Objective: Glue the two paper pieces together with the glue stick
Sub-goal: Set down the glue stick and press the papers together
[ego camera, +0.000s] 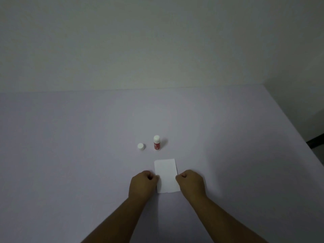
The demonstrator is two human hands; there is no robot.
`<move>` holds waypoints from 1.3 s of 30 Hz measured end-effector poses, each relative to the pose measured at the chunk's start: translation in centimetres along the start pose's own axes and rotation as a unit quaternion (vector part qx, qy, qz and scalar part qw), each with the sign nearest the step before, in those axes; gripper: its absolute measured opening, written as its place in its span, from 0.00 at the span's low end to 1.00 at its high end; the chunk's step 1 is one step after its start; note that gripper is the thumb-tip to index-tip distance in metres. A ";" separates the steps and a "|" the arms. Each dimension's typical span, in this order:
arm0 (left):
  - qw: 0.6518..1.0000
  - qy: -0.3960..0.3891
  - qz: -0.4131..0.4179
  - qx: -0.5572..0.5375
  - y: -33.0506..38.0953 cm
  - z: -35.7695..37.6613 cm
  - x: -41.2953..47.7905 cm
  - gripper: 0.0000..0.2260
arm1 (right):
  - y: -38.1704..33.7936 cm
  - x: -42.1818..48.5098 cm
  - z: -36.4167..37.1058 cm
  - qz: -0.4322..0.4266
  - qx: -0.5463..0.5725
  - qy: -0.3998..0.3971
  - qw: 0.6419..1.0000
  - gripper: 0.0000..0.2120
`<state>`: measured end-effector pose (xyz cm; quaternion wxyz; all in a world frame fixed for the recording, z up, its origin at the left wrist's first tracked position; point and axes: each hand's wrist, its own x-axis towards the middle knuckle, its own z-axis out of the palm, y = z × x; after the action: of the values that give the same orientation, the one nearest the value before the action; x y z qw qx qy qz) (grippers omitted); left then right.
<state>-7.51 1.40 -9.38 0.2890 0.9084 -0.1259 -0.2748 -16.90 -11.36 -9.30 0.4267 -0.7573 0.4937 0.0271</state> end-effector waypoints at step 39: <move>0.910 -0.065 0.242 0.332 -2.4 -0.5 1.3 0.35 | -0.3 0.5 0.5 -0.029 -0.067 0.021 0.997 0.03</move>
<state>-6.02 3.08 -11.06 0.0194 0.8738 -0.4439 -0.1975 -16.27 -11.29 -9.70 0.3653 -0.7984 0.4776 0.0319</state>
